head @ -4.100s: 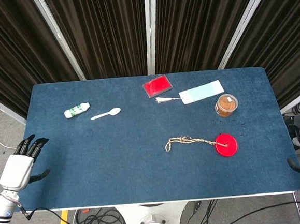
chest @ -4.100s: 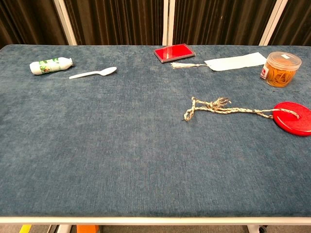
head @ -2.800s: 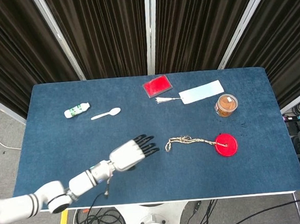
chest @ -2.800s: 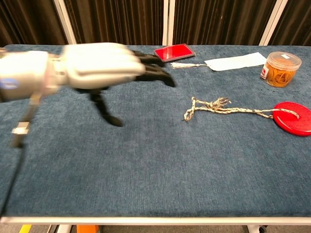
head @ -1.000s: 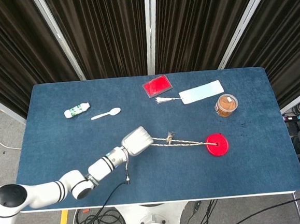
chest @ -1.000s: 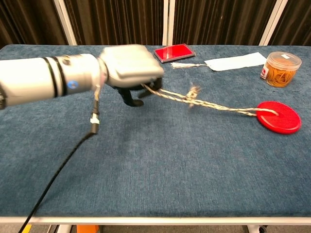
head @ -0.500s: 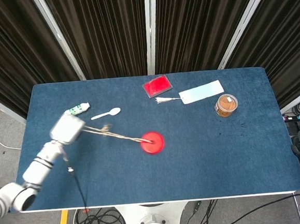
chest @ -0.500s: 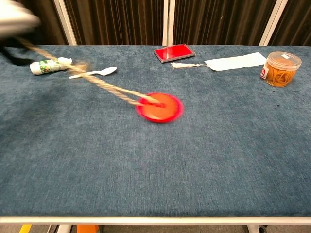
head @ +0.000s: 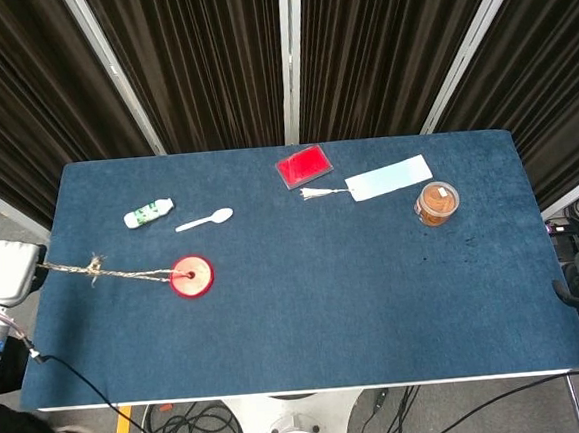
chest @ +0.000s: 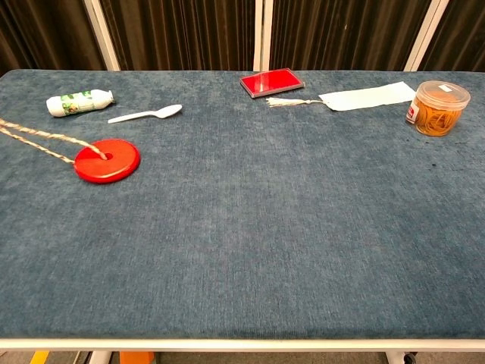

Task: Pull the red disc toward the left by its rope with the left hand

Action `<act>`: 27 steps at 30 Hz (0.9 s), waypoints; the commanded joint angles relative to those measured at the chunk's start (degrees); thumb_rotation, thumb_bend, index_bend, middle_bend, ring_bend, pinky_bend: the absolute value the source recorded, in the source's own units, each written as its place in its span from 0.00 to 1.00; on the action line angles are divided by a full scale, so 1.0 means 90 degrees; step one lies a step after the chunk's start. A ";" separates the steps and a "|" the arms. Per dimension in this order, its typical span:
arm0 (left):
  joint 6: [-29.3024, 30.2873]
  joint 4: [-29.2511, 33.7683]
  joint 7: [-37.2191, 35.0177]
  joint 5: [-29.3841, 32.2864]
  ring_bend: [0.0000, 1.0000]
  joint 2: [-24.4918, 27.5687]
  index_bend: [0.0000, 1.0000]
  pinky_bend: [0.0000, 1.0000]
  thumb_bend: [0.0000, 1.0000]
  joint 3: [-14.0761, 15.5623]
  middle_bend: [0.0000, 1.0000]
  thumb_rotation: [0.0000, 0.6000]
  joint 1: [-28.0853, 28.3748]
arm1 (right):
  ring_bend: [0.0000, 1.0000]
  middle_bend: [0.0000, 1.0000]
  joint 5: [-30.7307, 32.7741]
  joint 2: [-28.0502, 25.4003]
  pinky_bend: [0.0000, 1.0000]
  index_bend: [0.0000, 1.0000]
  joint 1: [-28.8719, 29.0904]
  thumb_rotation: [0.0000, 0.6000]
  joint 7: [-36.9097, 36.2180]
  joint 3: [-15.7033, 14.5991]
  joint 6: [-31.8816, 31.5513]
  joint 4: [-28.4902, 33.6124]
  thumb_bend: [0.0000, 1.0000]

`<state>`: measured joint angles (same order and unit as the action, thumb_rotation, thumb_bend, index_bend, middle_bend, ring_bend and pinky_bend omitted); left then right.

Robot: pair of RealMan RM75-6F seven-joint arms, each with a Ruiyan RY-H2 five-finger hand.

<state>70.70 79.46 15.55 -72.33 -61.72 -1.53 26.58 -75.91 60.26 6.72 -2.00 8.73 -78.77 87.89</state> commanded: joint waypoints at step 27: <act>-0.1677 0.1274 -0.1206 -0.0668 0.00 -0.0378 0.05 0.14 0.07 -0.0216 0.04 1.00 0.0932 | 0.00 0.00 0.0021 0.0116 0.00 0.00 0.0107 1.00 -0.0115 -0.0097 0.0282 -0.0118 0.18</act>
<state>59.46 87.64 3.19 -80.91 -67.58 -4.06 33.09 -75.74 61.28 7.67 -3.01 7.87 -76.25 86.84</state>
